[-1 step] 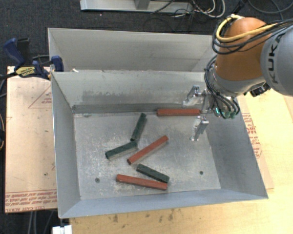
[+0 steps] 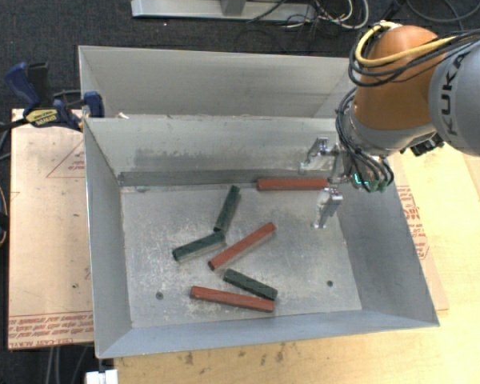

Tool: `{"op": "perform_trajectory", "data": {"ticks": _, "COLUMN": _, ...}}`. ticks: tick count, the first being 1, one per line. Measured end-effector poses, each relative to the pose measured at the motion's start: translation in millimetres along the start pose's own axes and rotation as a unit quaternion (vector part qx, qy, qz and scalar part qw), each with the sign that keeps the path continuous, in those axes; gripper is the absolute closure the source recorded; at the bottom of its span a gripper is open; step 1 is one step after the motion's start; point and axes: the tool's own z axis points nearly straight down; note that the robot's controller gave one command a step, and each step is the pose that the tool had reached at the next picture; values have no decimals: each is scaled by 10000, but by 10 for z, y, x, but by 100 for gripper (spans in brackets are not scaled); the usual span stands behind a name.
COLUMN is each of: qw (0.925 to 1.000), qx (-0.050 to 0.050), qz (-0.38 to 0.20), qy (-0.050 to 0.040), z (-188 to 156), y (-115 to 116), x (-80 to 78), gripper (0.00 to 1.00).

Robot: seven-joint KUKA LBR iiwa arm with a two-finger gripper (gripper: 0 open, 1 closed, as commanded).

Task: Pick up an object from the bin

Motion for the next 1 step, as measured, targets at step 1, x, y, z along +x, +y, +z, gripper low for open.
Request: {"op": "perform_trajectory", "data": {"ticks": 1, "qw": 9995, "qx": 6, "qz": -320, "qy": -24, "z": 437, "y": 299, "x": 145, "gripper": 0}}
